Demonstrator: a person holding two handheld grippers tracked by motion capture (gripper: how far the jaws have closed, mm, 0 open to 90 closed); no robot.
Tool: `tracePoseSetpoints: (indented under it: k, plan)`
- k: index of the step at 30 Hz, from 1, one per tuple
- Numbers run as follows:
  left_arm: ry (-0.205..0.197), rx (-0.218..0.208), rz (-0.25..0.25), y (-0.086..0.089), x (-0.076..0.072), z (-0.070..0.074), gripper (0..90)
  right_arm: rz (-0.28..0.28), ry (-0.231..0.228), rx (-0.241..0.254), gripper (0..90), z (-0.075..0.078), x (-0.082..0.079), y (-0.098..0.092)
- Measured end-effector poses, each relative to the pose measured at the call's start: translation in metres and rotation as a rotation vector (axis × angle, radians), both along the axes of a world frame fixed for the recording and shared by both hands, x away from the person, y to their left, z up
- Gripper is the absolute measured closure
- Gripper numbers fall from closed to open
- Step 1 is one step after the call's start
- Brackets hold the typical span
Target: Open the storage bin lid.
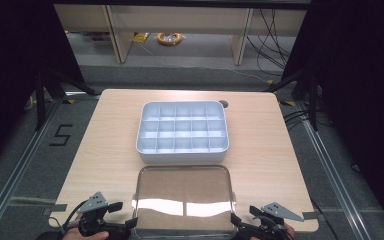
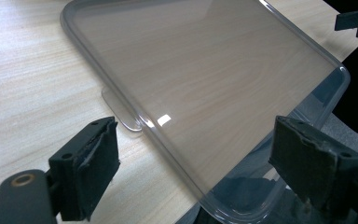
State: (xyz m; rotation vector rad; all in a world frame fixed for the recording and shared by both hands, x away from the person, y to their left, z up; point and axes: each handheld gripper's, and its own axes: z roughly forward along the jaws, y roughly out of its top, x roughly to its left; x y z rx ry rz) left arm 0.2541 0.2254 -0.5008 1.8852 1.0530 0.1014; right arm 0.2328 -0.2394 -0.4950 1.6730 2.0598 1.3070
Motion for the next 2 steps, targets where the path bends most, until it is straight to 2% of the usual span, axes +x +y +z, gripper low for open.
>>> tracePoseSetpoints:
  k: [2]
  plan:
    - [0.005, 0.001, -0.007, -0.0014, -0.0005, -0.0006, 14.8, -0.007, -0.003, 0.006, 21.0, -0.0015, 0.0009, 0.0008]
